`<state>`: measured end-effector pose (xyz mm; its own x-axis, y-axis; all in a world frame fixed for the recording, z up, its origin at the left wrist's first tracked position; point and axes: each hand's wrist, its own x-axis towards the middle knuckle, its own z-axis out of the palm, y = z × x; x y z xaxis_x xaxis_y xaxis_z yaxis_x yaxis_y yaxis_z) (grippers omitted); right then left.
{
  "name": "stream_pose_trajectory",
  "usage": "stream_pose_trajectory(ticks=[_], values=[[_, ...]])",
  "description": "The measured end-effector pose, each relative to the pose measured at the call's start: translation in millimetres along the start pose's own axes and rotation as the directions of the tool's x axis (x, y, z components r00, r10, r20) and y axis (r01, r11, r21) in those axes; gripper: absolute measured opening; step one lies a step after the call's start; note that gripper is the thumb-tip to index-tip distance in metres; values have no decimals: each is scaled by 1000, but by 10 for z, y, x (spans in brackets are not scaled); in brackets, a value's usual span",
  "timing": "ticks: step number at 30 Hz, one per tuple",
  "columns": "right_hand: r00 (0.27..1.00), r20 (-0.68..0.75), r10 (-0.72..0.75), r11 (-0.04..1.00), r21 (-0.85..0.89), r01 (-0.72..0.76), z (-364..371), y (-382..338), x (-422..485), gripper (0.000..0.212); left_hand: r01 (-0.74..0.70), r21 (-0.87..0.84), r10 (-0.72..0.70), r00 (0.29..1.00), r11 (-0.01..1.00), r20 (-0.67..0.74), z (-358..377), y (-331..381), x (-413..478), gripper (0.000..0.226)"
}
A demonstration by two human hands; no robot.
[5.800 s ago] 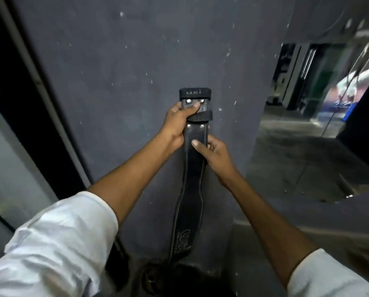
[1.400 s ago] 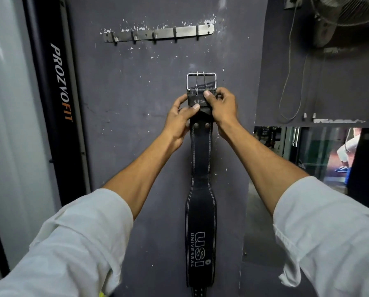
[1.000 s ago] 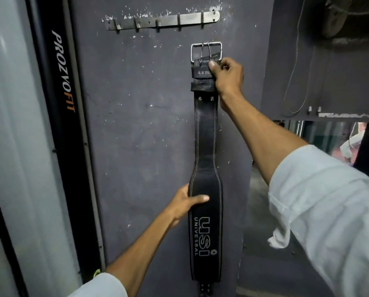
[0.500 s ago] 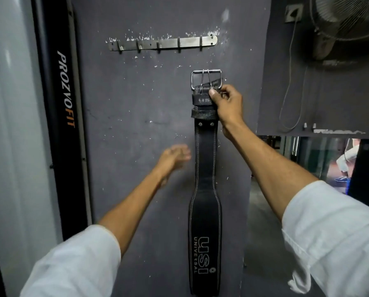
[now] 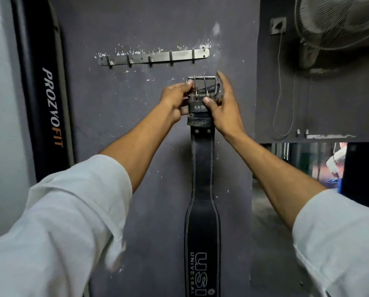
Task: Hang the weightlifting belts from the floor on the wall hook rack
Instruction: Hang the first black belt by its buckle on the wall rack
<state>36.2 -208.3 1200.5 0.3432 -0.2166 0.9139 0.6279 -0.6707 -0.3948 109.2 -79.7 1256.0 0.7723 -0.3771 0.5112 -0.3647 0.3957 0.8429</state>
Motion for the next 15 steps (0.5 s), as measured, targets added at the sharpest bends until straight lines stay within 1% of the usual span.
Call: stream_pose_trajectory(ticks=[2, 4, 7, 9, 11, 12, 13, 15], values=[[999, -31, -31, 999, -30, 30, -14, 114, 50, 65, 74, -13, -73, 997, 997, 32, 94, -6, 117, 22], [998, -58, 4, 1000, -24, -6, -23, 237, 118, 59, 112, -8, -111, 992, 994, 53, 154, -35, 234, 27], [996, -69, 50, 998, 28, -49, -51, 406, 283, 51, 83, -24, -82, 996, 996, 43, 206, -115, 452, 27], [998, -66, 19, 1000, 15, -18, -52, 474, 437, 40, 44, -45, -44, 999, 998, 10, 254, -160, 563, 27], [999, -37, -19, 1000, -9, 19, -8, 541, 606, 24, 11, -66, -13, 999, 998, -36, 278, -170, 677, 27], [999, -21, -26, 1000, -16, 25, 19, 583, 682, 21, 1, -68, -5, 999, 998, -51, 278, -165, 731, 28], [1000, -4, -17, 1000, -13, 17, 55, 644, 752, 22, -6, -68, 2, 998, 998, -57, 273, -162, 769, 28], [1000, 14, 19, 999, 47, -20, 103, 756, 885, 28, -21, -74, 17, 998, 997, -62, 285, -165, 846, 27]])
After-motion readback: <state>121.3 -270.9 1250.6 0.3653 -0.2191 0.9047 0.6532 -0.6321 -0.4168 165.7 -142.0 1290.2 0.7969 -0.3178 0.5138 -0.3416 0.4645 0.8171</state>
